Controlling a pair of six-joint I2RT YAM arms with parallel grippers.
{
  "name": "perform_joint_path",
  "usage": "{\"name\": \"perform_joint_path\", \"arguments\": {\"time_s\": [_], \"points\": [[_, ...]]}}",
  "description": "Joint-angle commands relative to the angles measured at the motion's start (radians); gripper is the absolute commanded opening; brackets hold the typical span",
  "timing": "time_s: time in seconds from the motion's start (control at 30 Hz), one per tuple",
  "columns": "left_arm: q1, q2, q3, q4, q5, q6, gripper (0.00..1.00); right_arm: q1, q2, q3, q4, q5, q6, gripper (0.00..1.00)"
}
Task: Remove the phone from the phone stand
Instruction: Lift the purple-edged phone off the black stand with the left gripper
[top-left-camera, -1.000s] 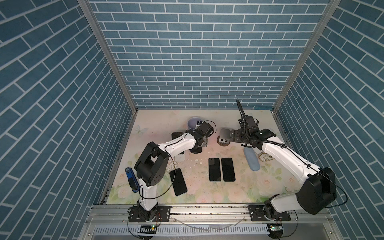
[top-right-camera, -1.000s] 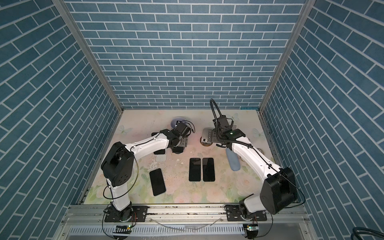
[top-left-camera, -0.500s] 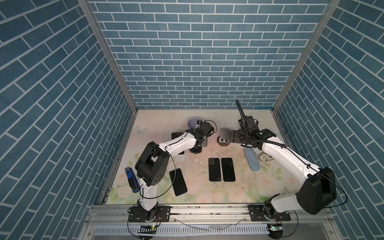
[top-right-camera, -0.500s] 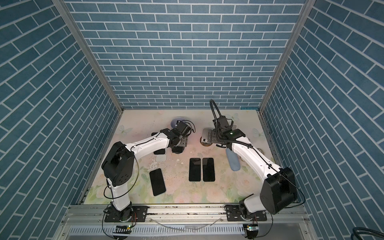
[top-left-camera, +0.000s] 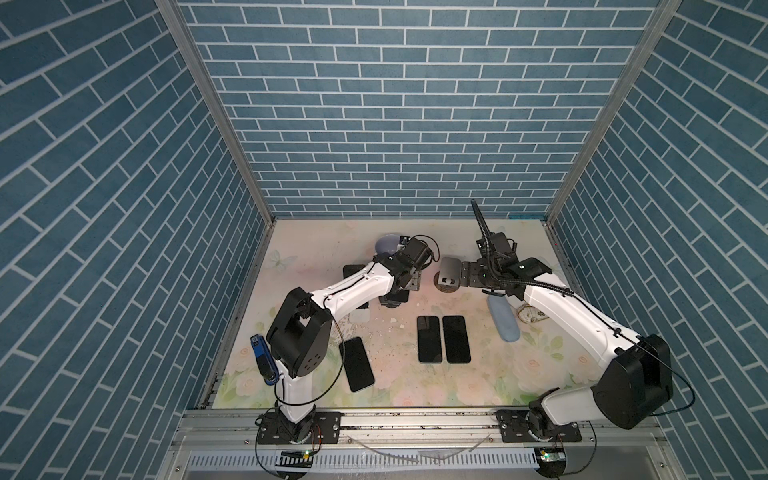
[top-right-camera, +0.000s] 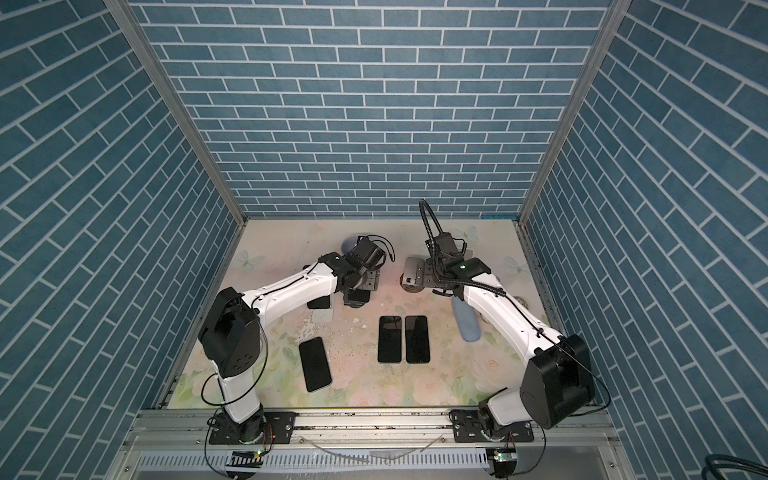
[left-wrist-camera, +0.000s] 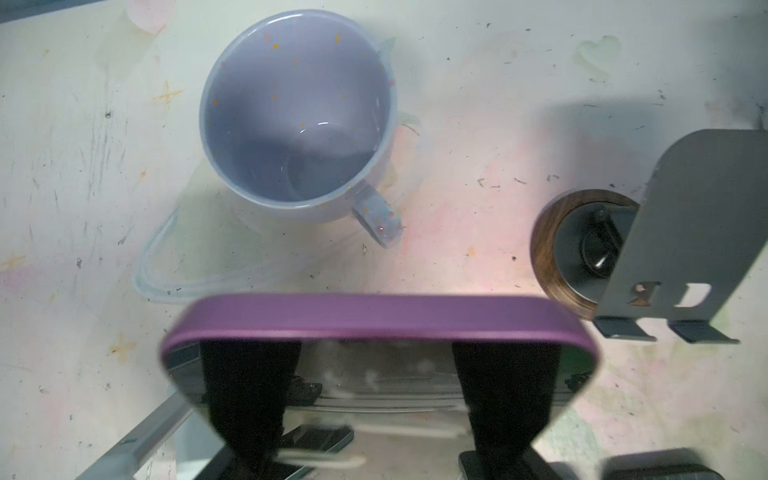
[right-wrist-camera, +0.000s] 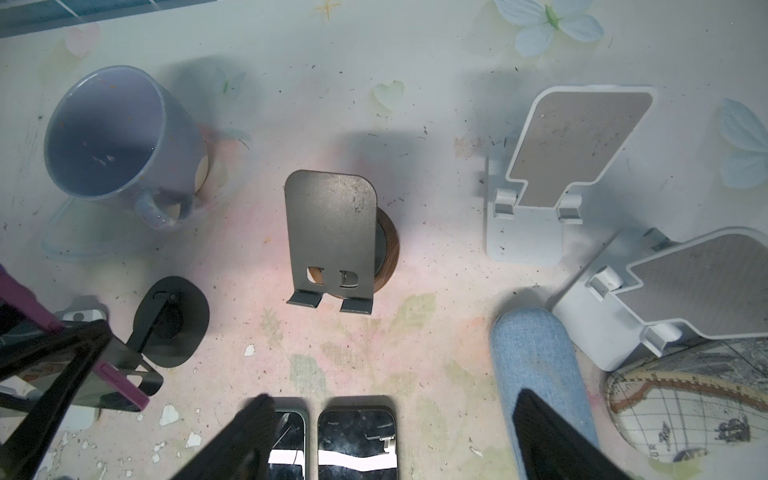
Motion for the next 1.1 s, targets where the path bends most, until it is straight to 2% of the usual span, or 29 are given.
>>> {"name": "perform_joint_path", "arguments": {"time_s": [0.0, 0.53, 0.83, 1.07], "points": [[-0.029, -0.043, 0.039, -0.039, -0.038, 0.013, 0.59, -0.005, -0.003, 0.002, -0.018, 0.013, -0.036, 0.91], [-0.151, -0.105, -0.011, -0.120, -0.090, -0.053, 0.59, -0.006, -0.032, -0.042, 0.000, 0.032, -0.030, 0.90], [-0.177, -0.152, -0.083, -0.137, -0.062, -0.144, 0.60, -0.008, -0.034, -0.052, 0.005, 0.039, -0.028, 0.91], [-0.179, -0.194, -0.163, -0.146, 0.003, -0.252, 0.59, -0.006, -0.039, -0.068, 0.010, 0.033, -0.026, 0.90]]}}
